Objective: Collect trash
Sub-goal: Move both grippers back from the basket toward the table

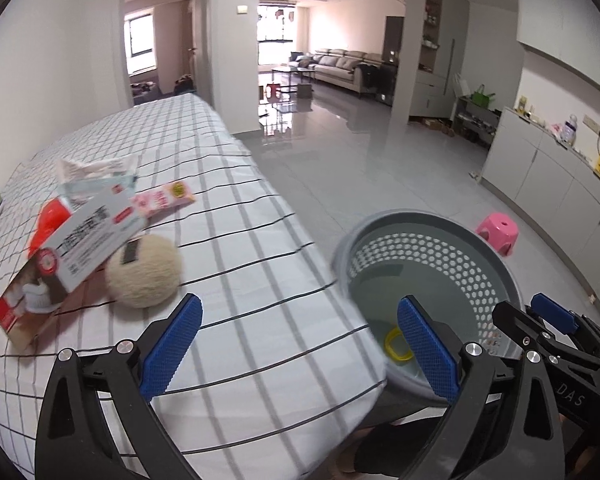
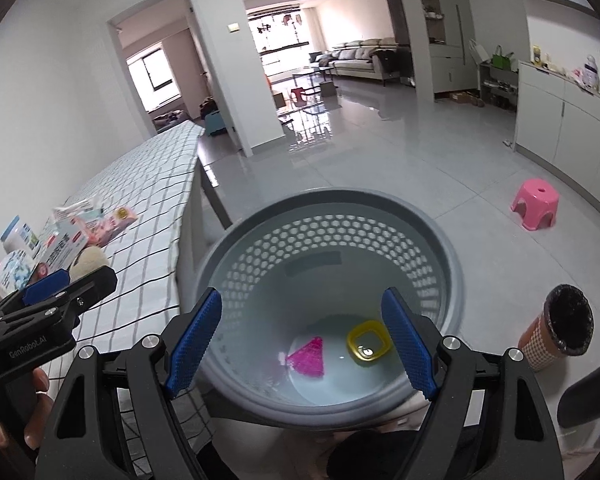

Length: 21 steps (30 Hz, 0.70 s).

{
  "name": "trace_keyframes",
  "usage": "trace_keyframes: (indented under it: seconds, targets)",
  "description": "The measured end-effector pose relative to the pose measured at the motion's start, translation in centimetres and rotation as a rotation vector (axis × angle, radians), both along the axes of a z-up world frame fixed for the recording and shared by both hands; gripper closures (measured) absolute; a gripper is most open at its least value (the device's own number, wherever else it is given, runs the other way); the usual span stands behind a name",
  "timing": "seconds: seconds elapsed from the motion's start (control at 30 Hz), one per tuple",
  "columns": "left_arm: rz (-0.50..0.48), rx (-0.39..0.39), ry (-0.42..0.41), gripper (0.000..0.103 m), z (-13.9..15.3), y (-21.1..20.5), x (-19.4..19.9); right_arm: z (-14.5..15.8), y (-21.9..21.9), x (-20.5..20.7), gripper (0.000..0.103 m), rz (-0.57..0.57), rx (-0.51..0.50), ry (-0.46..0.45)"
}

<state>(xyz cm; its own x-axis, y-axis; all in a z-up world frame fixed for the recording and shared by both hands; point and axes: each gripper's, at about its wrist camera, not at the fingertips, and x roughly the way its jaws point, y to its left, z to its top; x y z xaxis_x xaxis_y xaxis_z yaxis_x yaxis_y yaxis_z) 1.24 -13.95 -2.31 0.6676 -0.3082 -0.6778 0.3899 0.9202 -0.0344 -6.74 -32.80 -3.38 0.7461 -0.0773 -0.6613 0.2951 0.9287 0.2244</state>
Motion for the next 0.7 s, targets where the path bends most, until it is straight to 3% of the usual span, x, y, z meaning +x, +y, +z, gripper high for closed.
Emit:
trace_keyframes:
  seconds: [0.7]
  targets:
    - [0.296, 0.023, -0.036, 0.007, 0.5, 16.4, 0.5, -0.3, 13.5, 7.4, 0.024, 0.315, -0.019, 0.01]
